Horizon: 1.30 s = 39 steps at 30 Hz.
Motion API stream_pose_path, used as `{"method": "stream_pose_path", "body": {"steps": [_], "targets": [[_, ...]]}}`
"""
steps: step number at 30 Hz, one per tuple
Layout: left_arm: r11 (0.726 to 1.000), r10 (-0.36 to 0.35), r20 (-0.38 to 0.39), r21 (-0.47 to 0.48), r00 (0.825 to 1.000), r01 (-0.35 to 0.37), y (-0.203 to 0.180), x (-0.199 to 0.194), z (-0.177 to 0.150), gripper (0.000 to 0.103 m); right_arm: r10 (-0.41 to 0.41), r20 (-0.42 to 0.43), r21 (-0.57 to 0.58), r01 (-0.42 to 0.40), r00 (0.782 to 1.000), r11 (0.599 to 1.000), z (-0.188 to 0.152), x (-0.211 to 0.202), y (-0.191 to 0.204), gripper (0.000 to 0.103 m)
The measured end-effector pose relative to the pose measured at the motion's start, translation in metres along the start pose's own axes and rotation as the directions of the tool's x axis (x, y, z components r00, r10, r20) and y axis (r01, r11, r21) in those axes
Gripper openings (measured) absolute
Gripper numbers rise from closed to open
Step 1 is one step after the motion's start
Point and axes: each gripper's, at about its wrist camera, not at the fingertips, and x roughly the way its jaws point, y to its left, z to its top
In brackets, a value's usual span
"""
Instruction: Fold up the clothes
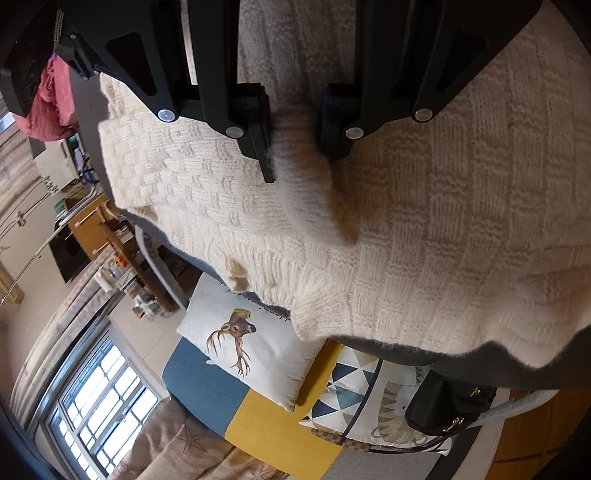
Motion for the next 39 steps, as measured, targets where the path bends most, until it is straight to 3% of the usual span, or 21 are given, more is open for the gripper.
{"method": "stream_pose_path", "body": {"steps": [11, 22, 27, 39], "targets": [[0.999, -0.031, 0.01, -0.027, 0.999, 0.031, 0.002, 0.001, 0.003, 0.023, 0.001, 0.003, 0.001, -0.001, 1.0, 1.0, 0.0, 0.002, 0.0, 0.103], [1.0, -0.012, -0.004, -0.025, 1.0, 0.012, 0.0, 0.0, 0.004, 0.023, 0.001, 0.004, 0.004, -0.001, 1.0, 1.0, -0.001, 0.0, 0.001, 0.103], [0.999, 0.034, 0.0, 0.014, 0.999, -0.034, -0.007, 0.001, 0.002, 0.023, 0.001, 0.004, 0.003, -0.001, 1.0, 1.0, -0.001, 0.0, 0.0, 0.103], [0.999, 0.032, 0.004, 0.007, 0.999, -0.032, -0.007, 0.007, 0.006, 0.023, 0.004, 0.001, 0.002, -0.004, 1.0, 1.0, 0.003, 0.003, 0.002, 0.103]]}}
